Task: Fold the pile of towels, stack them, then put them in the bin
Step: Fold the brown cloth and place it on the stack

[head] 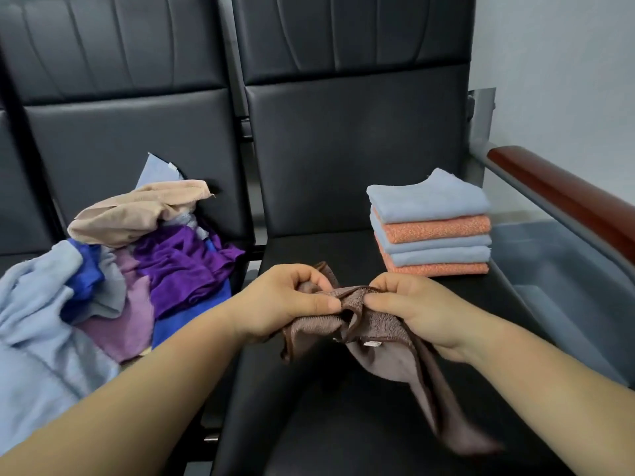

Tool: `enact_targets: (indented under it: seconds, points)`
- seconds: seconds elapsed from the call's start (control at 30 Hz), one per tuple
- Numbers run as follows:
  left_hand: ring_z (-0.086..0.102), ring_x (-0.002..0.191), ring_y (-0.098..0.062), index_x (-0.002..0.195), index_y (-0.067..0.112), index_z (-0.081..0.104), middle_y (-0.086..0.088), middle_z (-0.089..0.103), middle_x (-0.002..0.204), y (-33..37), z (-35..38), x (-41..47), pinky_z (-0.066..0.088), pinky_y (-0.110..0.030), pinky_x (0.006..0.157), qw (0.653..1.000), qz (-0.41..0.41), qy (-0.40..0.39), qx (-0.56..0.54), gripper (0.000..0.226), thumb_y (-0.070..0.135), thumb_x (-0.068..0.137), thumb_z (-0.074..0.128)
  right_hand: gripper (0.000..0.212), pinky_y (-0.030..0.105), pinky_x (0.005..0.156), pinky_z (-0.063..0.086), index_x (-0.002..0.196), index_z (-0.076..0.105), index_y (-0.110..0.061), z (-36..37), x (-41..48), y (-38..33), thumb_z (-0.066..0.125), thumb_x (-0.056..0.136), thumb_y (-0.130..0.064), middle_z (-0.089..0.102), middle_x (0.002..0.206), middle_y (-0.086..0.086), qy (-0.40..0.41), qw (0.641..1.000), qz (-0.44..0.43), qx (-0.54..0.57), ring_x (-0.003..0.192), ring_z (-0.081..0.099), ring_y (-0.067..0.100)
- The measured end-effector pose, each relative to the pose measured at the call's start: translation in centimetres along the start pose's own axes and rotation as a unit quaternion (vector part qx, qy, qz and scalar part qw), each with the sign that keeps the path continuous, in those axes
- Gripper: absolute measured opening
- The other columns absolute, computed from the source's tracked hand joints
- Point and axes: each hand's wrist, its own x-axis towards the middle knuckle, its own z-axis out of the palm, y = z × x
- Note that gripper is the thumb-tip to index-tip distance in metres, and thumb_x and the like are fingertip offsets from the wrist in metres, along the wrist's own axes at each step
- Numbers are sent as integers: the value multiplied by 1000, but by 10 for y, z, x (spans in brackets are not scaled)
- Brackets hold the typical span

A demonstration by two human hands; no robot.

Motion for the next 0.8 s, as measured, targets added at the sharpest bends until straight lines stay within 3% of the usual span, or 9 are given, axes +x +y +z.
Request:
enact_targets:
  seconds: [0.1,0.2,0.27,0.37,0.5,0.6,0.67,0.73,0.8]
  points:
    - [67,73,-11,89,13,74,-2,73,80,-1,-13,-2,54,-24,68,995,-17,-7,96,19,12,76,89,13,31,76,54,96,73,-11,-6,-1,-4,74,95,-24,76,86,3,-15,999,13,-42,79,69,14]
    - [68,75,-11,83,20,78,-2,75,80,0,-21,-5,52,-24,70,995,-19,-18,91,8,17,91,76,18,33,81,57,101,75,-9,-8,-1,-6,75,92,-25,79,94,8,-34,999,39,-8,86,74,18]
    - [69,81,-16,89,13,79,-13,77,89,2,-26,-8,55,-29,76,996,-35,-32,75,20,30,95,72,18,38,87,58,99,77,-10,-9,-1,-6,75,91,-25,80,98,11,-29,999,44,-9,90,74,21]
    - [67,88,-26,100,-1,73,-29,73,105,2,-30,-11,53,-41,87,995,-63,-30,70,56,52,82,73,13,39,92,59,96,80,-13,-10,-3,-5,75,92,-25,80,98,10,-31,998,46,-41,94,76,23]
    - [68,79,-24,87,7,78,-14,77,89,3,-27,-12,56,-35,78,995,-67,65,47,25,26,99,67,8,32,90,57,90,81,-26,-14,-6,-4,76,93,-31,79,91,-8,-9,985,21,-170,93,74,10]
    - [69,86,-34,92,-2,77,-27,75,99,5,-30,-12,56,-51,91,989,-63,136,-5,27,24,96,71,12,23,80,54,100,75,-27,-22,-8,-1,80,90,-23,74,77,-9,-24,970,9,-241,74,67,3]
    - [72,86,-30,89,-2,78,-23,77,96,5,-34,-12,55,-51,96,982,-62,175,22,28,26,93,74,16,22,69,49,100,74,-27,-25,-7,2,80,88,-20,64,71,-9,-36,950,11,-311,64,57,2]
    - [71,82,-24,84,-1,78,-17,78,90,3,-38,-11,56,-48,94,975,-69,206,52,32,31,86,77,7,24,62,43,83,73,-24,-28,-4,7,76,87,-20,59,63,-10,-38,919,28,-392,58,51,4]
    - [65,69,-18,75,-1,74,-6,75,72,-1,-43,-8,58,-45,82,964,-81,238,83,39,37,82,77,26,29,59,40,64,59,-20,-31,0,12,72,86,-23,52,57,-8,-29,886,61,-460,57,47,9]
